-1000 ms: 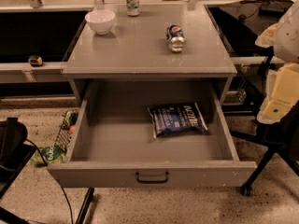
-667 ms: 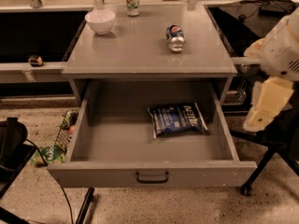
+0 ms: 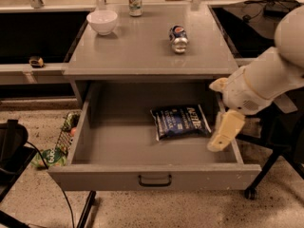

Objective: Pick blue chip bag from top drawer and place on counter

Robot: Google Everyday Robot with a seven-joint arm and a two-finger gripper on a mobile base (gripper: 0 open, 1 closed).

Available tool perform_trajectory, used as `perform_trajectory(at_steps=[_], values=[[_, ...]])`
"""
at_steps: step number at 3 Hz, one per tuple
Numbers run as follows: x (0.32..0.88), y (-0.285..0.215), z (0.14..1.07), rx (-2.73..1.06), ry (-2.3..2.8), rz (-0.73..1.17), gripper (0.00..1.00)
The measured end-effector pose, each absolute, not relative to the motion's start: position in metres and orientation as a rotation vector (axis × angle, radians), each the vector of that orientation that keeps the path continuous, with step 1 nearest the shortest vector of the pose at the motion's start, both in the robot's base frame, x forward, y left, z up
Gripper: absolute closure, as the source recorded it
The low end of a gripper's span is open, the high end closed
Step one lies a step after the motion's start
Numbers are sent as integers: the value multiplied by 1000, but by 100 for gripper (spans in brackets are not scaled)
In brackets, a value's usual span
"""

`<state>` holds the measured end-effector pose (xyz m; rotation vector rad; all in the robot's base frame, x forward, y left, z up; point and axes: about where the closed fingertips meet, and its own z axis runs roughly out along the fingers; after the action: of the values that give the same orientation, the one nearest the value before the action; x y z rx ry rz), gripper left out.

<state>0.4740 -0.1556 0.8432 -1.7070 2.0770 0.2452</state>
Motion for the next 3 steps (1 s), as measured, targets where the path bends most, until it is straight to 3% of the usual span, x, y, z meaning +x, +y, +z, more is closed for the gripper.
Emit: perform_trajectory(at_steps=[1,3], values=[[491,-132,806,-1663,2040,364,0],[504,-129,780,-1671,2052,376,0]])
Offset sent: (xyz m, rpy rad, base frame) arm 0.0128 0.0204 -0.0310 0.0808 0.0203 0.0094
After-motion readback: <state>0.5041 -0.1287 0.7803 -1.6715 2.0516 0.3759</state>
